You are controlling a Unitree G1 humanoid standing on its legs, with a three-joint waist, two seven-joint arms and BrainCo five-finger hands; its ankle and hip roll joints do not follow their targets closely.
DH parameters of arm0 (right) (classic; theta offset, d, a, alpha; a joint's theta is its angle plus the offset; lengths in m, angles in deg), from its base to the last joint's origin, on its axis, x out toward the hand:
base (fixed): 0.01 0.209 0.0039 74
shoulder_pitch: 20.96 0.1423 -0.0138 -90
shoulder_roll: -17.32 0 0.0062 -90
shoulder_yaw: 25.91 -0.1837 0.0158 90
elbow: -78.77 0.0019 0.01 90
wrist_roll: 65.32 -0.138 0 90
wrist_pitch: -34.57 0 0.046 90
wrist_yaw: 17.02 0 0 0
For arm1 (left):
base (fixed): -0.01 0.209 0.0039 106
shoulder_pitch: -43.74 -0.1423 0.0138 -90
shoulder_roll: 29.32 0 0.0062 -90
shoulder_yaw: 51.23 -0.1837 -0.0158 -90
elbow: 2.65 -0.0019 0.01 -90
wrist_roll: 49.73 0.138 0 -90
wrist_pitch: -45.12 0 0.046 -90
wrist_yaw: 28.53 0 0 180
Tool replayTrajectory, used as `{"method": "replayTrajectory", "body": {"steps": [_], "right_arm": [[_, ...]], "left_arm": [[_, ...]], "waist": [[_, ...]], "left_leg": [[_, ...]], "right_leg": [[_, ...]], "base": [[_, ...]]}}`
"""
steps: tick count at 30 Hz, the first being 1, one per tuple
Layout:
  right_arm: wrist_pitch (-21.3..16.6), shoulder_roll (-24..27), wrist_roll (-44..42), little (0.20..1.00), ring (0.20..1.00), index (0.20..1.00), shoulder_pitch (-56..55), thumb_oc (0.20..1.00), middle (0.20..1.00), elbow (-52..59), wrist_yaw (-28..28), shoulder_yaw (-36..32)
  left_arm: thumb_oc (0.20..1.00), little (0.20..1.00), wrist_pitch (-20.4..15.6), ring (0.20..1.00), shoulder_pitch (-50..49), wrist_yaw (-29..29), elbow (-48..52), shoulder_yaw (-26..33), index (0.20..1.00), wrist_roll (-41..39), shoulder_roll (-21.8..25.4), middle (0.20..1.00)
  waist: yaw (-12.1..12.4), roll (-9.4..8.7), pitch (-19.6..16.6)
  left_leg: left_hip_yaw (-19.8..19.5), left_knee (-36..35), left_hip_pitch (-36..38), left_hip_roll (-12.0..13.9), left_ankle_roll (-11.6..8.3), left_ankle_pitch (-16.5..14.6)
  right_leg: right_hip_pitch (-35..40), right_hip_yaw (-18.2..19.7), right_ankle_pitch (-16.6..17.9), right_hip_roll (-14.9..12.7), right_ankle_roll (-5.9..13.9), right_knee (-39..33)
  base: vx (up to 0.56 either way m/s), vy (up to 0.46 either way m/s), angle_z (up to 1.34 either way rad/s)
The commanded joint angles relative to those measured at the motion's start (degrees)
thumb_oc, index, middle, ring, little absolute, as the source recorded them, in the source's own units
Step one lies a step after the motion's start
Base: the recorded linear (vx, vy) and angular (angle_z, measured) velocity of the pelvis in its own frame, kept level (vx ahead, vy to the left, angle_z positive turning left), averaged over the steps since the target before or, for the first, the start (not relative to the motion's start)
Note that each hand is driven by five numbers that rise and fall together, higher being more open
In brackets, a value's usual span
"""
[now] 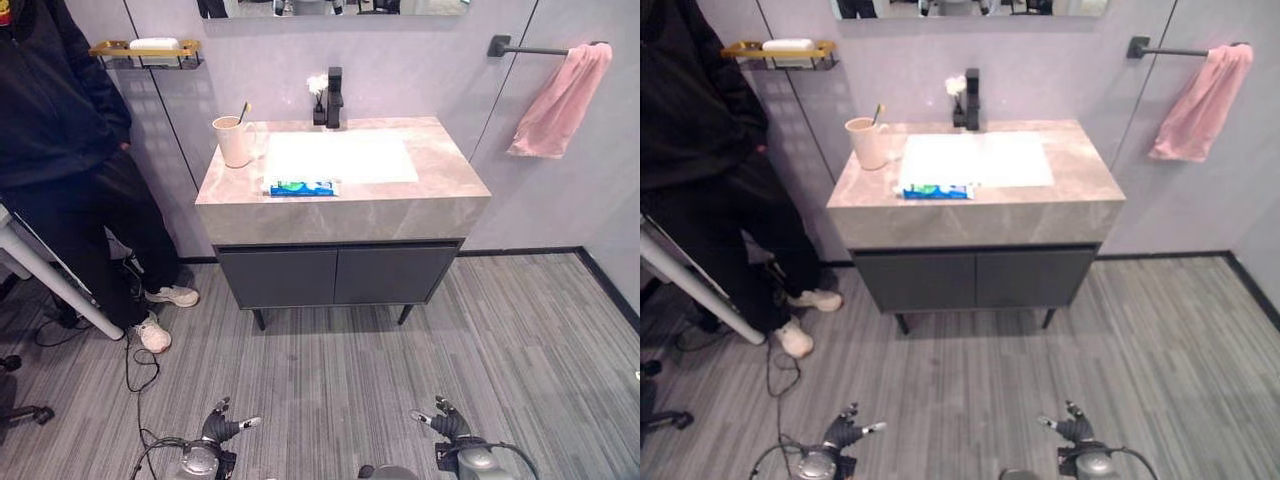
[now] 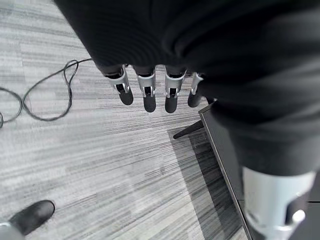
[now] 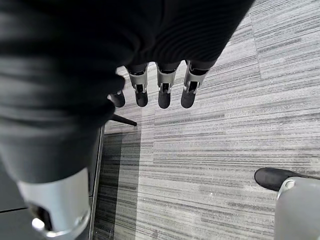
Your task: Put brush and paste in cup on sink, flatten towel.
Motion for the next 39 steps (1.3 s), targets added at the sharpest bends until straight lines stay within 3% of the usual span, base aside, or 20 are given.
{"method": "replayTrajectory", "body": {"steps": [1, 8, 12, 13, 14, 15, 16, 19, 24, 27, 30, 34, 36, 37, 38, 39], "right_arm": [[-1.4, 0.4, 0.0, 1.0, 1.0, 1.0, 3.1, 1.0, 1.0, 1.6, -1.0, 0.6], [-1.4, 0.8, -0.2, 1.0, 1.0, 1.0, 2.3, 1.0, 1.0, 5.0, -1.1, 0.5], [-1.3, 1.0, -0.3, 1.0, 1.0, 1.0, 2.9, 1.0, 1.0, 5.6, -1.1, 0.9], [-1.4, 1.3, -0.4, 1.0, 1.0, 1.0, 3.1, 1.0, 1.0, 5.6, -1.2, 0.9], [-1.4, 1.5, -0.4, 1.0, 1.0, 1.0, 3.5, 1.0, 1.0, 5.4, -1.4, 0.8], [-1.4, 1.8, -0.2, 1.0, 1.0, 1.0, 4.4, 1.0, 1.0, 4.7, -2.0, 0.5], [-1.4, 1.8, -0.2, 1.0, 1.0, 1.0, 4.4, 1.0, 1.0, 4.7, -2.0, 0.5], [-1.4, 2.1, 0.8, 1.0, 1.0, 1.0, 4.9, 1.0, 1.0, 5.0, -2.3, 0.8], [-1.0, 2.3, 1.8, 1.0, 1.0, 1.0, 4.7, 1.0, 1.0, 5.2, -2.6, 0.9], [-0.7, 2.8, 3.1, 1.0, 1.0, 1.0, 4.3, 1.0, 1.0, 5.2, -2.1, 1.5], [-0.4, 3.5, 4.4, 1.0, 1.0, 1.0, 4.1, 1.0, 1.0, 5.2, -1.8, 2.2], [-0.7, 4.9, 6.3, 1.0, 1.0, 1.0, 3.9, 1.0, 1.0, 6.1, -1.6, 3.0], [-0.8, 5.8, 7.4, 1.0, 1.0, 1.0, 3.9, 1.0, 1.0, 6.6, -1.5, 3.4], [-0.8, 5.8, 7.4, 1.0, 1.0, 1.0, 3.9, 1.0, 1.0, 6.7, -1.5, 3.4], [-0.9, 6.2, 7.5, 1.0, 1.0, 1.0, 3.8, 1.0, 1.0, 7.0, -1.5, 3.5], [-1.1, 6.8, 8.2, 1.0, 1.0, 1.0, 3.6, 1.0, 1.0, 7.2, -1.6, 4.0]], "left_arm": [[1.0, 1.0, -2.0, 1.0, 1.6, -0.8, 4.0, -0.1, 1.0, 2.2, 2.6, 1.0], [1.0, 1.0, -1.9, 1.0, 1.4, -0.7, 6.1, -0.4, 1.0, 3.6, 4.1, 1.0], [1.0, 1.0, -1.6, 1.0, 1.8, -0.7, 6.1, -0.3, 1.0, 3.8, 4.5, 1.0], [1.0, 1.0, -1.7, 1.0, 1.9, -0.6, 6.2, -0.4, 1.0, 3.6, 4.4, 1.0], [1.0, 1.0, -1.8, 1.0, 2.0, -0.7, 6.0, -0.3, 1.0, 3.4, 4.4, 1.0], [1.0, 1.0, -1.8, 1.0, 2.2, -0.8, 5.4, 0.1, 1.0, 3.1, 4.0, 1.0], [1.0, 1.0, -1.8, 1.0, 2.3, -0.8, 5.3, 0.1, 1.0, 3.1, 4.0, 1.0], [1.0, 1.0, -1.9, 1.0, 2.8, -1.1, 3.4, 0.3, 1.0, 2.8, 3.5, 1.0], [1.0, 1.0, -1.9, 1.0, 3.1, -1.6, 2.1, 1.0, 1.0, 2.3, 3.1, 1.0], [1.0, 1.0, -1.6, 1.0, 3.1, -1.7, 0.3, 1.6, 1.0, 1.3, 2.4, 1.0], [1.0, 1.0, -1.2, 1.0, 2.8, -1.4, -1.7, 2.4, 1.0, -0.3, 1.2, 1.0], [1.0, 1.0, -1.3, 1.0, 2.8, -1.2, -2.3, 2.7, 1.0, -1.4, 0.8, 1.0], [1.0, 1.0, -1.2, 1.0, 3.2, -1.4, -2.5, 2.7, 1.0, -1.5, 0.7, 1.0], [1.0, 1.0, -1.2, 1.0, 3.2, -1.4, -2.5, 2.7, 1.0, -1.5, 0.6, 1.0], [1.0, 1.0, -1.1, 1.0, 3.4, -1.2, -2.6, 2.7, 1.0, -1.7, 0.6, 1.0], [1.0, 1.0, -1.3, 1.0, 4.0, -1.4, -2.1, 2.4, 1.0, -2.0, 0.8, 1.0]], "waist": [[-0.1, -1.8, 2.1], [-0.7, -1.67, 3.5], [-1.1, -1.04, 5.1], [-1.7, -0.91, 5.4], [-1.7, -0.83, 5.9], [-1.4, -1.1, 5.9], [-1.6, -0.98, 5.9], [-2.8, -1.63, 6.4], [-3.1, -2.34, 6.4], [-2.9, -3.08, 5.5], [-2.7, -2.76, 3.4], [-2.9, -1.8, 2.5], [-3.0, -1.44, 2.3], [-3.0, -1.36, 2.3], [-3.0, -1.47, 2.4], [-2.8, -1.78, 3.0]], "left_leg": [[-3.0, 3.7, -1.9, -1.8, 0.12, -1.6], [-3.2, 1.6, -0.7, -4.9, 2.37, -2.0], [-2.4, 1.3, -0.3, -5.4, 3.12, -2.5], [-2.6, 1.0, -0.3, -5.7, 3.17, -2.5], [-2.4, 1.0, -0.2, -6.0, 3.25, -2.6], [-0.9, 0.3, 0.4, -6.4, 2.98, -3.2], [-1.1, 0.4, 0.4, -6.3, 2.96, -3.2], [-1.7, 0.0, 1.5, -6.9, 1.82, -4.0], [-2.2, 0.7, 2.2, -6.7, 0.76, -5.3], [-2.7, -0.8, 4.5, -6.2, 0.16, -5.6], [-4.0, -2.8, 7.6, -4.1, -1.13, -5.5], [-4.6, -2.4, 8.9, -0.9, -3.32, -3.0], [-4.9, 1.6, 7.9, 0.7, -4.85, -0.2], [-5.0, 1.8, 7.8, 0.8, -4.93, -0.3], [-5.4, 5.5, 6.1, 1.6, -5.75, 1.7], [-6.2, 12.7, 2.4, 2.8, -7.35, 7.2]], "right_leg": [[4.8, 1.2, 4.2, -6.4, 6.66, -2.5], [0.9, 4.0, 9.0, -8.5, 6.56, 4.4], [-3.2, 2.3, 7.7, -7.0, 5.62, 7.9], [-5.1, 3.0, 6.8, -5.0, 5.26, 7.7], [-6.2, 2.5, 6.7, -4.8, 5.17, 6.6], [-7.2, -1.3, 8.8, -7.6, 5.83, 0.5], [-6.9, -1.5, 8.9, -7.5, 5.82, 0.2], [-8.5, 1.2, 13.7, -8.5, 8.07, -8.8], [-9.6, 1.4, 17.5, -10.2, 9.23, -13.1], [-8.8, 0.5, 17.7, -9.0, 8.96, -13.3], [-7.9, -0.3, 15.8, -5.7, 7.84, -11.4], [-7.2, -2.0, 12.8, -2.6, 6.22, -9.1], [-6.5, -2.5, 11.3, -0.8, 4.96, -8.6], [-6.5, -2.6, 11.3, -0.7, 4.9, -8.6], [-5.8, -2.6, 10.7, -0.1, 4.13, -8.8], [-4.2, -2.7, 9.4, 1.0, 2.44, -9.4]], "base": [[0.01, 0.159, 0.0], [-0.01, 0.163, -0.07], [0.01, 0.14, -0.22], [0.01, 0.07, -0.16], [0.05, 0.082, -0.09], [0.05, 0.045, -0.04], [0.14, -0.023, -0.04], [0.17, -0.068, -0.16], [0.13, -0.093, 0.2], [0.23, -0.169, 0.16], [0.3, -0.226, 0.02], [0.21, -0.205, -0.03], [0.17, -0.202, -0.05], [0.12, -0.181, 0.04], [0.14, -0.254, -0.01], [0.16, -0.351, 0.06]]}}
